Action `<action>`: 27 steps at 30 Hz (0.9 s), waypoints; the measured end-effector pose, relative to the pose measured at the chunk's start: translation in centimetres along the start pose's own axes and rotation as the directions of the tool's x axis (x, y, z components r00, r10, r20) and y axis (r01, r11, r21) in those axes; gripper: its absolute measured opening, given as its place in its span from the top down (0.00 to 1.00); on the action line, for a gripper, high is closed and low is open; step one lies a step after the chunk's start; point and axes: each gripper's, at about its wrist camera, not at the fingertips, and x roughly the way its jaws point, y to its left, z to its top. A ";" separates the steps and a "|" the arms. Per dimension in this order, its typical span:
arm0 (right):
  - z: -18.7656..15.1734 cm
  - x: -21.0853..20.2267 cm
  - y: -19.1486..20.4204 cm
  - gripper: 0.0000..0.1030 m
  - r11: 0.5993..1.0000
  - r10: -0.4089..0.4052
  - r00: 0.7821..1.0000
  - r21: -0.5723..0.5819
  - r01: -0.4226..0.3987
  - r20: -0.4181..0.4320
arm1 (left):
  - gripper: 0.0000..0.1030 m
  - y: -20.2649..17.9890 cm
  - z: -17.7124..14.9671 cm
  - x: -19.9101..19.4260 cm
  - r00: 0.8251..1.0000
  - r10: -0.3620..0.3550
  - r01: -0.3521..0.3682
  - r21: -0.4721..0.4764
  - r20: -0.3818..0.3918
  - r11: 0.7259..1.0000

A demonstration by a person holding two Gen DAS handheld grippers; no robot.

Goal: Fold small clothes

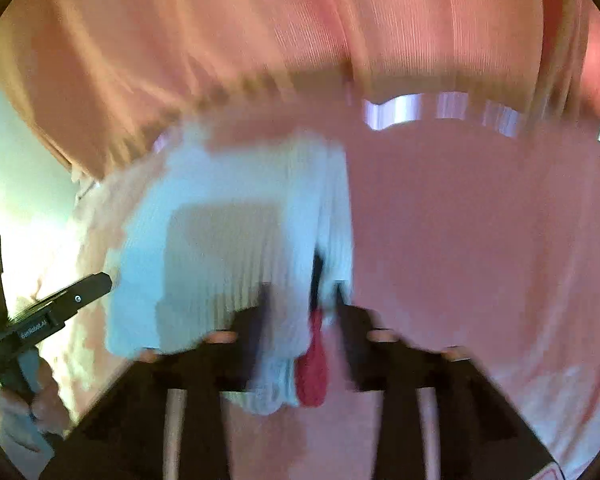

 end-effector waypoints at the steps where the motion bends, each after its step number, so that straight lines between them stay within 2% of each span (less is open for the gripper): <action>1: 0.5 -1.1 0.9 0.99 0.999 0.010 0.999 -0.032 -0.009 0.052 | 0.45 -0.4 0.3 -0.7 0.999 0.000 0.000 0.011 0.039 1.000; 3: 1.3 -0.9 2.1 1.00 0.997 0.036 0.997 -0.066 -0.032 0.063 | 0.45 -0.8 1.0 -0.4 0.999 -0.004 0.003 0.021 0.051 1.000; 5: 1.5 1.5 2.4 1.00 0.996 0.038 0.999 -0.087 -0.035 0.030 | 0.45 -0.9 1.2 1.6 1.000 0.019 -0.019 0.004 0.013 1.000; 7: 0.8 6.3 1.8 1.00 0.994 -0.017 0.994 -0.109 0.005 -0.107 | 0.44 -0.9 1.0 4.6 0.996 0.063 -0.063 0.002 -0.058 0.998; 8: 0.1 8.1 1.0 1.00 0.996 -0.024 0.986 -0.084 0.010 -0.163 | 0.42 -1.0 0.9 5.6 0.994 0.088 -0.088 0.002 -0.071 0.996; 10: 0.4 7.9 0.9 1.00 0.999 -0.004 0.989 -0.046 -0.003 -0.145 | 0.41 -0.9 0.7 5.9 0.993 0.100 -0.100 -0.011 -0.058 0.995; 13: 1.5 4.0 2.6 1.00 0.995 0.020 0.999 -0.095 -0.024 -0.049 | 0.42 -1.4 0.8 5.2 0.993 0.109 -0.109 0.002 -0.038 0.994; 14: 1.2 3.7 2.7 1.00 0.994 0.019 0.999 -0.106 -0.023 -0.041 | 0.42 -1.5 0.9 5.2 0.993 0.111 -0.111 0.002 -0.037 0.994; 15: 1.1 4.0 2.8 1.00 0.993 0.010 0.999 -0.115 -0.015 -0.051 | 0.42 -1.6 0.8 5.3 0.992 0.117 -0.117 0.007 -0.037 0.993; 17: -0.2 7.2 2.1 1.00 0.992 -0.061 0.986 -0.119 0.043 -0.157 | 0.41 -1.9 0.7 5.4 0.990 0.138 -0.137 0.025 -0.034 0.990; 18: -0.7 8.1 1.7 1.00 0.994 -0.054 0.985 -0.103 0.038 -0.164 | 0.41 -2.1 0.7 5.3 0.989 0.142 -0.141 0.036 -0.034 0.989; 20: -0.3 6.8 2.6 1.00 0.991 -0.065 0.988 -0.124 0.048 -0.140 | 0.42 -2.6 0.6 4.8 0.987 0.159 -0.158 0.061 -0.020 0.986; 24: 0.0 2.0 3.3 1.00 0.994 0.007 1.000 -0.113 -0.010 -0.028 | 0.42 -4.1 0.1 2.2 0.984 0.176 -0.179 0.113 0.040 0.977; 27: -1.2 0.7 2.5 0.99 0.995 -0.033 0.999 -0.098 0.033 -0.001 | 0.42 -5.5 -0.5 0.4 0.979 0.186 -0.197 0.163 0.083 0.967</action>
